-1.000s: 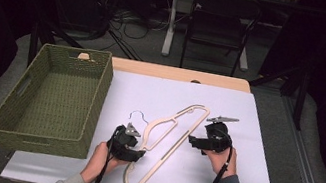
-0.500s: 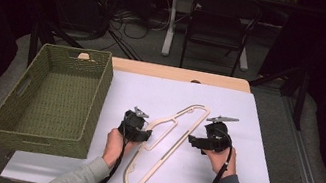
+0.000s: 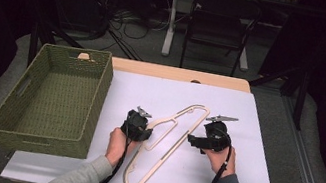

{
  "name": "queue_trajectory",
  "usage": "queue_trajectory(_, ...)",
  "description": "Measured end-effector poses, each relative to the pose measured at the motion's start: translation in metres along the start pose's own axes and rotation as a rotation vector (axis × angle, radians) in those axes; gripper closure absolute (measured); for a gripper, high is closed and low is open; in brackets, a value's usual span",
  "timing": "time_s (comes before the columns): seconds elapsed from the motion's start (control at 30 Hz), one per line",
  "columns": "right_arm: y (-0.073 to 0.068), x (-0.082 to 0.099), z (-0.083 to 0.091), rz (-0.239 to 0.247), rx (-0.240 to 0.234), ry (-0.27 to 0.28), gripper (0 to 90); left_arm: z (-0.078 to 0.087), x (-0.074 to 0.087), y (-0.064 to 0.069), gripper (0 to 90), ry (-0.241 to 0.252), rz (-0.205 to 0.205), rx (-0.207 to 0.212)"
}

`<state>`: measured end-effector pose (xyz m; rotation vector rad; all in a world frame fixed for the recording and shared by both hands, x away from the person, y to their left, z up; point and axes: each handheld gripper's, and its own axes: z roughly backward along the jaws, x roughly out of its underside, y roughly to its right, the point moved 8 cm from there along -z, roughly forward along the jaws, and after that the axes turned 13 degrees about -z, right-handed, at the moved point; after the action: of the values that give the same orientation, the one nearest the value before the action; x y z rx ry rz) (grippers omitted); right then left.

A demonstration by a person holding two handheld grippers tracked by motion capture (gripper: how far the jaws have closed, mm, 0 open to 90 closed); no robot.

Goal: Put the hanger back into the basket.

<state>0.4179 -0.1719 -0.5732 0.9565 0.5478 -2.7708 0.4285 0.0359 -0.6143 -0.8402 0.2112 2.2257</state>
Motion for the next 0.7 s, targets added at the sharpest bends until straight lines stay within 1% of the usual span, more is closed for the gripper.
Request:
queue_trajectory(0.07, 0.0, 0.0, 0.0, -0.002, -0.003, 0.001, 21.5, 0.0, 0.0, 0.0, 69.1, 0.0, -0.007, 0.0)
queue_trajectory(0.13, 0.0, -0.001, -0.001, -0.003, -0.003, 0.005, 21.5, 0.0, 0.0, -0.001, 69.3, 0.004, -0.001, 0.009)
queue_trajectory(0.2, 0.0, -0.001, -0.001, -0.005, -0.004, 0.007, 21.5, 0.001, 0.0, -0.002, 69.7, 0.013, 0.017, 0.022)
queue_trajectory(0.3, 0.0, -0.001, -0.001, -0.01, -0.011, 0.006, 21.5, 0.003, -0.001, -0.004, 71.6, 0.022, 0.005, 0.009)
queue_trajectory(0.33, 0.0, -0.001, -0.001, -0.012, -0.015, 0.006, 21.5, 0.004, -0.002, -0.004, 72.1, 0.025, 0.007, 0.013)
queue_trajectory(0.37, 0.0, -0.001, -0.001, -0.016, -0.022, 0.002, 21.5, 0.005, -0.002, -0.005, 72.5, 0.024, -0.003, 0.011)
queue_trajectory(0.43, 0.0, -0.001, -0.002, -0.014, -0.026, 0.003, 21.5, 0.008, -0.004, -0.006, 73.2, 0.04, -0.008, -0.008)
queue_trajectory(0.47, -0.001, -0.001, -0.003, -0.018, -0.028, 0.003, 21.5, 0.011, -0.006, -0.008, 90.0, 0.057, -0.006, -0.013)
queue_trajectory(0.5, -0.001, -0.001, -0.004, -0.018, -0.029, 0.006, 21.5, 0.014, -0.008, -0.008, 90.0, 0.063, -0.011, -0.011)
queue_trajectory(0.53, -0.002, -0.001, -0.005, -0.014, -0.031, -0.001, 21.5, 0.015, -0.009, -0.008, 90.0, 0.06, -0.038, -0.016)
queue_trajectory(0.57, -0.003, -0.001, -0.006, -0.016, -0.032, -0.002, 21.5, 0.014, -0.009, -0.007, 90.0, 0.037, -0.057, -0.004)
queue_trajectory(0.6, -0.004, -0.001, -0.007, -0.012, -0.037, -0.002, 21.5, 0.012, -0.009, -0.007, 90.0, 0.039, -0.047, 0.0)
queue_trajectory(0.63, -0.004, 0.0, -0.007, -0.013, -0.035, -0.008, 21.5, 0.011, -0.009, -0.008, 81.8, 0.037, -0.041, 0.003)
queue_trajectory(0.7, -0.006, -0.001, -0.008, -0.009, -0.039, -0.008, 21.5, 0.006, -0.007, -0.012, 66.4, 0.029, -0.002, 0.026)
